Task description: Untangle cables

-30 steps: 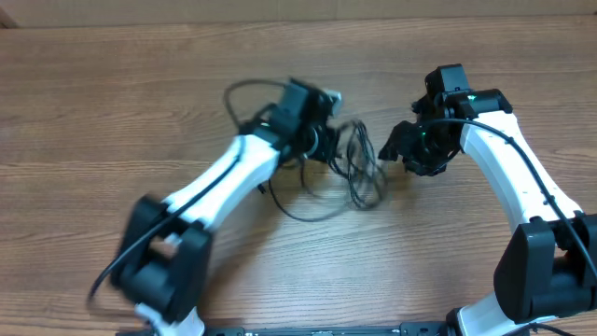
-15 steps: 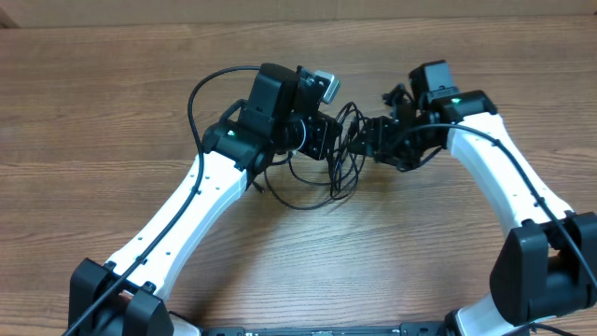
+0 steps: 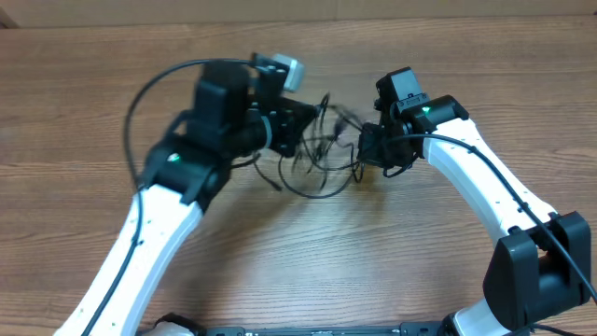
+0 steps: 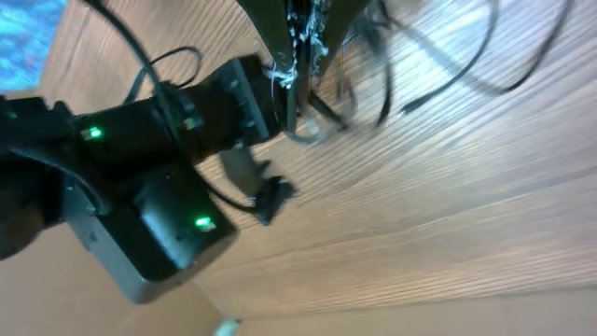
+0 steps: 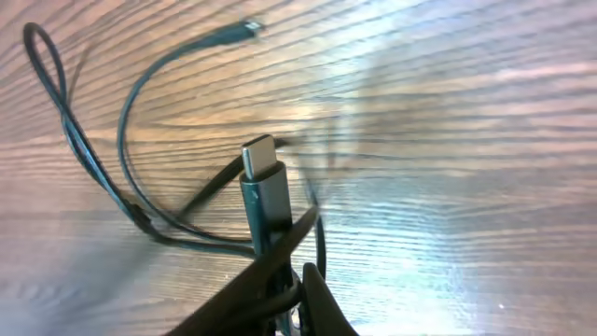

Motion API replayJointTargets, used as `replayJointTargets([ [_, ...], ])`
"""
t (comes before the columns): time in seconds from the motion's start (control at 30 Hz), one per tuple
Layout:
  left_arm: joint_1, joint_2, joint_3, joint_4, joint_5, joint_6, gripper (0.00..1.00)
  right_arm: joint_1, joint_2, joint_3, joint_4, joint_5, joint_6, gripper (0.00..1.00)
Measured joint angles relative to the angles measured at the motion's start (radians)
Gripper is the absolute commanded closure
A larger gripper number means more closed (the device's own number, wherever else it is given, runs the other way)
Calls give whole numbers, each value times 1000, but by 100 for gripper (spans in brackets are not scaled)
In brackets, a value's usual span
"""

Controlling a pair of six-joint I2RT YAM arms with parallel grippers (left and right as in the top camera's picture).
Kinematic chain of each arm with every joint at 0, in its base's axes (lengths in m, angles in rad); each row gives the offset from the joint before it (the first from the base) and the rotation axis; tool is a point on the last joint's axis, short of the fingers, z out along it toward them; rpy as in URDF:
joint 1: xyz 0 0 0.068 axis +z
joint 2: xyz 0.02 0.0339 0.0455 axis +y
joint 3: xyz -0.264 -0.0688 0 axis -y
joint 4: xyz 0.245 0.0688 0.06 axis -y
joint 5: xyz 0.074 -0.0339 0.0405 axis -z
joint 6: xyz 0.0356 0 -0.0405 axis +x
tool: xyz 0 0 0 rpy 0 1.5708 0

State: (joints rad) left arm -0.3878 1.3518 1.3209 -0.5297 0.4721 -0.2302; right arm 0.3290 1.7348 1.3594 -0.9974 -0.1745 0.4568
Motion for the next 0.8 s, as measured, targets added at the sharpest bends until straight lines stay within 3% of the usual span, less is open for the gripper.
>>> replayJointTargets([
  [0.3,163,-27,0,-141,-62,1,96,-55,0,0,-96,132,52,96],
  [0.43,229,-28,-1,-171,-85,2,96,-119,0,0,-75,99,16,96],
  [0.67,232,-28,0,-192,-88,2,96,-102,0,0,-35,-459,-397,96],
  [0.8,232,-27,0,-216,-88,2,91,-53,0,0,-23,-703,-546,94],
])
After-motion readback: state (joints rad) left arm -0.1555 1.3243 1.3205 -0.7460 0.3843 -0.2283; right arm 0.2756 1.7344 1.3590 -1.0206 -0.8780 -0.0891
